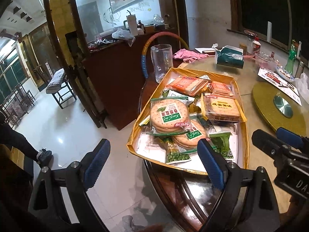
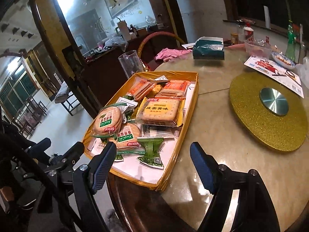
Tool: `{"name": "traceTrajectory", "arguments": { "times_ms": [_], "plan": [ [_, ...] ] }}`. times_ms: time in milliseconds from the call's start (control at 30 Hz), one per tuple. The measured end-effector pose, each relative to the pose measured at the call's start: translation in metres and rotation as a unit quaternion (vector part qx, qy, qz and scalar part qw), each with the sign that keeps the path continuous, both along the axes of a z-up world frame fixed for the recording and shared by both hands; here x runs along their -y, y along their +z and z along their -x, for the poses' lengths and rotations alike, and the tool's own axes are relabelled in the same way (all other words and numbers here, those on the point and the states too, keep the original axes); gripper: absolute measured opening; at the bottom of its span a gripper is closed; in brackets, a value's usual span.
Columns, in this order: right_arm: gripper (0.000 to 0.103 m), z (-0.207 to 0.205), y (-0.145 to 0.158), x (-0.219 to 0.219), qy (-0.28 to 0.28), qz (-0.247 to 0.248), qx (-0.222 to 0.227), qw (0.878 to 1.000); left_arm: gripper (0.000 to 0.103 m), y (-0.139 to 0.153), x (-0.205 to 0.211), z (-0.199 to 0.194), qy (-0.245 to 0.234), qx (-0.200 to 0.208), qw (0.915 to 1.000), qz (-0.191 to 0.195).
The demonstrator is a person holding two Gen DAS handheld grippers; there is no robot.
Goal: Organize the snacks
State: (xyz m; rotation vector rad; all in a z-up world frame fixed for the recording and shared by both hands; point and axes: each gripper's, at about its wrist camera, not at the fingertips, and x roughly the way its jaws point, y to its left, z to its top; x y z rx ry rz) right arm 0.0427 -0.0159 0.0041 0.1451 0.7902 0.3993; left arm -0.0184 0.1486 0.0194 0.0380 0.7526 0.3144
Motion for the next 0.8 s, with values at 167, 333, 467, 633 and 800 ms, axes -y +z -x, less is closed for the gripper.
{"name": "traceTrajectory", "arguments": {
  "times_ms": [167,333,467,633,800],
  "plan": [
    [0.079,0.0011,-0.0004,-0.0045,0.000,0.008,0.000,1.000,0.092,-0.0007,-0.0038,-0.0022,-0.001,-0.003,1.0000,0.008],
    [0.079,0.0013,-0.0020,-0.0047,0.001,0.009,-0.003,1.000,0.092,-0.0027,-0.0028,-0.0044,0.002,-0.011,0.9999,0.002],
    [0.079,0.0006,-0.0042,-0.0041,0.000,0.009,-0.007,1.000,0.092,-0.0048,-0.0027,-0.0041,0.004,-0.016,0.9999,-0.003],
    [0.079,-0.0001,-0.0052,-0.0044,0.004,0.010,-0.009,1.000,0.092,-0.0054,-0.0039,-0.0052,0.004,-0.011,0.9999,-0.003],
    [0.079,-0.0015,-0.0062,-0.0042,0.003,0.008,-0.011,1.000,0.092,-0.0075,-0.0022,-0.0038,-0.003,-0.004,1.0000,-0.005]
  ]
}}
